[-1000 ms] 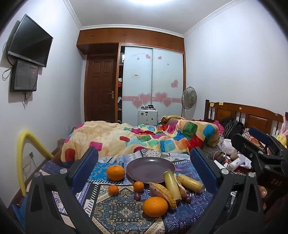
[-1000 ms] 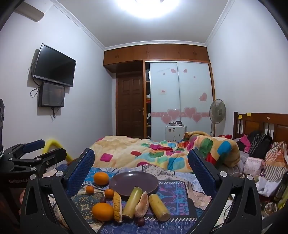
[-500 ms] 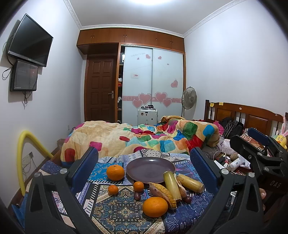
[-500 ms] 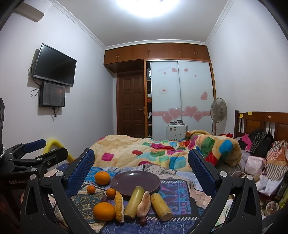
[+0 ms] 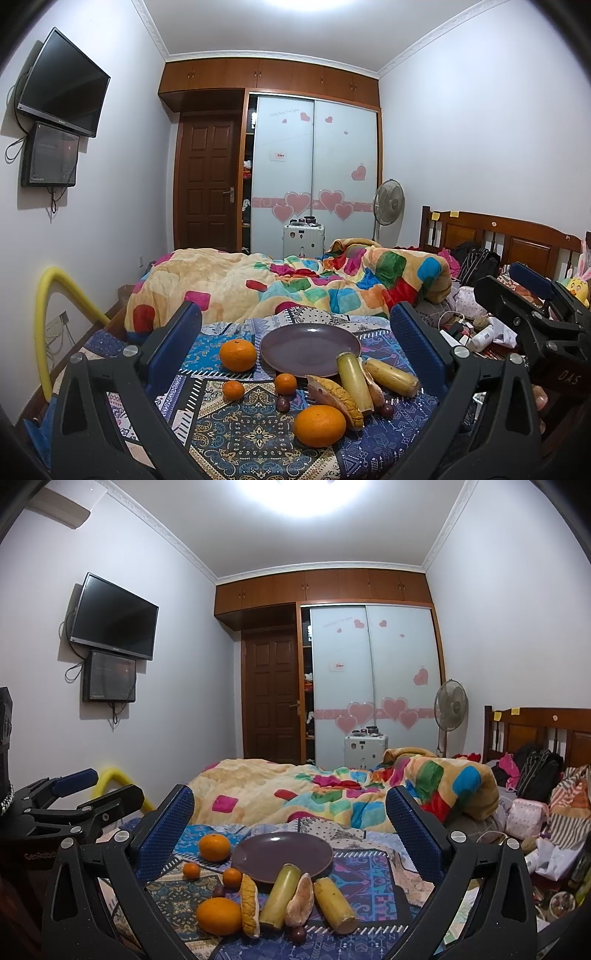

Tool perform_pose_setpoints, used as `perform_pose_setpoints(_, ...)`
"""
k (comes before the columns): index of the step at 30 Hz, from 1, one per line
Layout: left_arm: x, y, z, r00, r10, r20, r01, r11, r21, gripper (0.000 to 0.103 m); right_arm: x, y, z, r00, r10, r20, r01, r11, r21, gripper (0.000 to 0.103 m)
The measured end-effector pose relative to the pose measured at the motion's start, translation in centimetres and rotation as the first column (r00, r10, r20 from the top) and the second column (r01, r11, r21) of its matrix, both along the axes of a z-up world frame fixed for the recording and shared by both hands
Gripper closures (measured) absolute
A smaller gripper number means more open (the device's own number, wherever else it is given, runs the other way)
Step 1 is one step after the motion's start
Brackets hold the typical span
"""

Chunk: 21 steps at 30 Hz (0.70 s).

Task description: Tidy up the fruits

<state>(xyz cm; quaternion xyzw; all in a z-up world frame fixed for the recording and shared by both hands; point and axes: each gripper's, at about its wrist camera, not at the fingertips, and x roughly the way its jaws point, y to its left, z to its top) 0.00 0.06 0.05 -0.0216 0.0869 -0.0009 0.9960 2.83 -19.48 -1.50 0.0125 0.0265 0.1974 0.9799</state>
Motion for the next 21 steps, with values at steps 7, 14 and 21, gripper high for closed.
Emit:
perform_pose_setpoints(7,0.02,0.08,-0.01,1.0,0.0,0.0,0.0,1.0,-0.001,0.0,0.0,0.09,0.02,1.0,0.002,-0.001,-0.002,1.0,0.001,0.0)
perform_pose_setpoints(14,0.02,0.07,0.02,1.0,0.001,0.0,-0.001,1.0,0.0,0.0,-0.09,0.28,0.03,1.0,0.005,-0.003,-0.005,1.0,0.006,0.0)
perform_pose_setpoints(21,0.04,0.13,-0.01,1.0,0.001,-0.001,-0.001,1.0,-0.001,0.0,-0.07,0.19,0.0,1.0,0.006,-0.006,-0.006,1.0,0.009,0.0)
